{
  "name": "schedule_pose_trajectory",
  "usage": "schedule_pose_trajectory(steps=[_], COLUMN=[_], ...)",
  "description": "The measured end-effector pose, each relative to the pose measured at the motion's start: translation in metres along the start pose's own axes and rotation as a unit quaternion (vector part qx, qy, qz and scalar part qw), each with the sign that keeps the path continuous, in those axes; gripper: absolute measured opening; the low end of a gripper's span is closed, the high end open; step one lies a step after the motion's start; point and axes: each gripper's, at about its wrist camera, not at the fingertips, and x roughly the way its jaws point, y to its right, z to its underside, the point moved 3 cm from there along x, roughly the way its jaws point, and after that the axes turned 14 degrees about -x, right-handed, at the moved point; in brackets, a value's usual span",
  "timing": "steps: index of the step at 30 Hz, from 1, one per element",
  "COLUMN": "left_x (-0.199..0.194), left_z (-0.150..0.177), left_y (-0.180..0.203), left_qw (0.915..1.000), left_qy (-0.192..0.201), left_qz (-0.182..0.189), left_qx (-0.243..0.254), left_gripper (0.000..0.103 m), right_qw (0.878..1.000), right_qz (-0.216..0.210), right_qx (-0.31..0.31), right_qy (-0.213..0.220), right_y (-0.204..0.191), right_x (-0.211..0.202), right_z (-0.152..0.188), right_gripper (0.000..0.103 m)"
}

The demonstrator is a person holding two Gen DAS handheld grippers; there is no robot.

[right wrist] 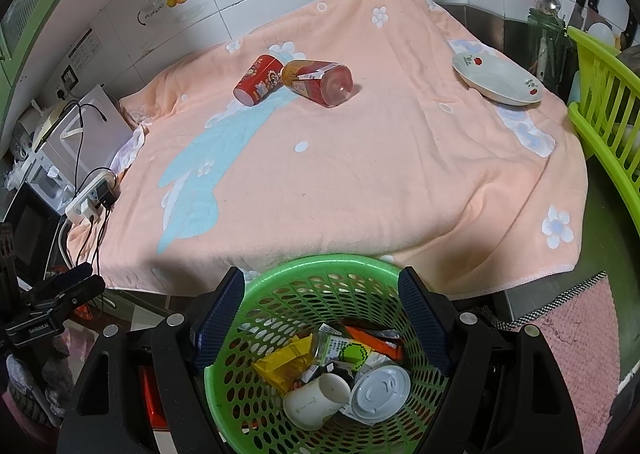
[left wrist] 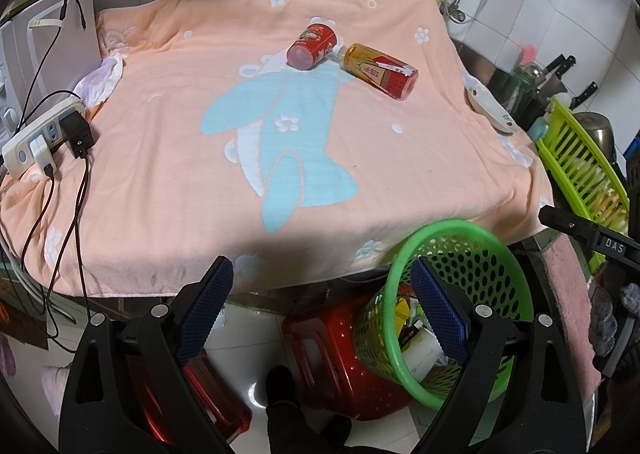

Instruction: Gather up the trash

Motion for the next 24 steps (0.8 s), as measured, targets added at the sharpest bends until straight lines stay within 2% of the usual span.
schedule_pose_trajectory(steps=[24], left_x=[0.0024], left_z=[0.0], left_y=[-0.0001], left_qw=[1.0], left_qy=[-0.002], left_qz=[-0.001], left_qx=[-0.002], left_gripper=[0.089], right_qw=[1.0], right_qz=[-0.002], right_qx=[0.002], right_qy=[-0.001], right_y=[0.0023], right_x=[0.0014], right_z=[-0.0011], right_gripper=[0.076])
